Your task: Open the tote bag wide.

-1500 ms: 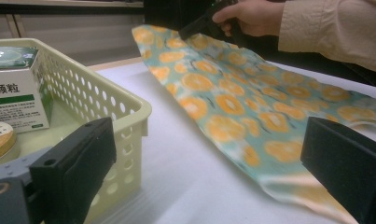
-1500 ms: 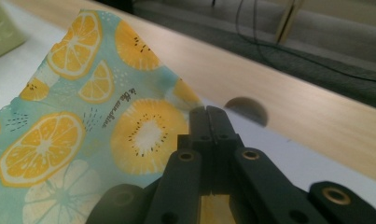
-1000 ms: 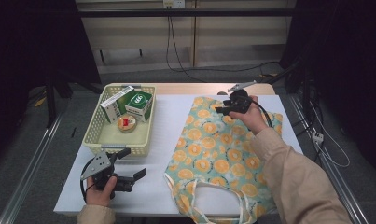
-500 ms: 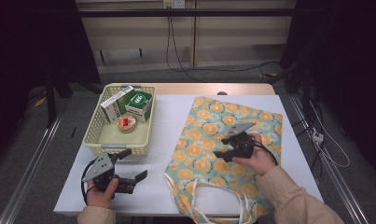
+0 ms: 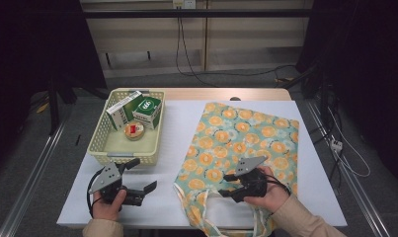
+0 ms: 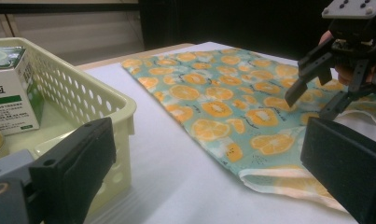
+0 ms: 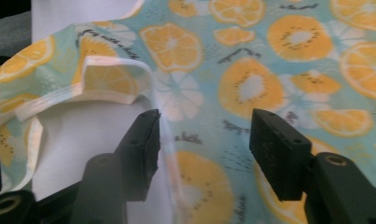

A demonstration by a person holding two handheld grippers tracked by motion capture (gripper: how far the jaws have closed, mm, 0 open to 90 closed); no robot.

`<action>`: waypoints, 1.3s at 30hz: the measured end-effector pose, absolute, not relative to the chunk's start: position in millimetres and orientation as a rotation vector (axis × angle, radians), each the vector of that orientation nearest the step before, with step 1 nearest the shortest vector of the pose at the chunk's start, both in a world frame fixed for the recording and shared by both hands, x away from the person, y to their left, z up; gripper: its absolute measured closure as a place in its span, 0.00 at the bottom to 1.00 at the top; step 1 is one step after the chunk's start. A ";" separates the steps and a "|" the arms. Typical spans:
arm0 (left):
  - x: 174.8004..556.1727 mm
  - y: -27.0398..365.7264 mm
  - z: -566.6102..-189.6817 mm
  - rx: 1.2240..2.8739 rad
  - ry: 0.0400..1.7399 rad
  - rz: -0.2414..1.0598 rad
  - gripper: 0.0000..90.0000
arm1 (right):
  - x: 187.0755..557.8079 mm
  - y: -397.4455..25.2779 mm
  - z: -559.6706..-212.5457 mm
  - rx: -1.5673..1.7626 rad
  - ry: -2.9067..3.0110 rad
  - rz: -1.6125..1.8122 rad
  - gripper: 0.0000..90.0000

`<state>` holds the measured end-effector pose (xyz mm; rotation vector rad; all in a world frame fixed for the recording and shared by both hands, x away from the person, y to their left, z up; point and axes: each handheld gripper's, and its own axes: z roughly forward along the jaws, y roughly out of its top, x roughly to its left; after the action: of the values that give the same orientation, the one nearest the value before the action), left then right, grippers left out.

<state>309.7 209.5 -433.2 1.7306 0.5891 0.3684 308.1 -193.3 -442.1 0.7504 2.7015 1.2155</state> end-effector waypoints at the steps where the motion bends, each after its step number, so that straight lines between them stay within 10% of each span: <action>1: 309.7 209.5 -433.1 1.731 0.589 0.370 0.03 | 307.1 -190.2 -444.8 0.749 2.720 1.221 0.51; 14: 309.6 209.2 -432.5 1.731 0.586 0.367 0.03 | 308.0 -178.3 -452.5 0.647 2.717 1.174 1.00; 39: 310.3 209.6 -434.4 1.735 0.582 0.366 0.03 | 393.2 -206.5 -449.7 0.952 2.465 1.190 1.00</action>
<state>310.3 209.6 -434.4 1.7353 0.5823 0.3658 393.2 -206.5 -449.7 0.9516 2.4649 1.1897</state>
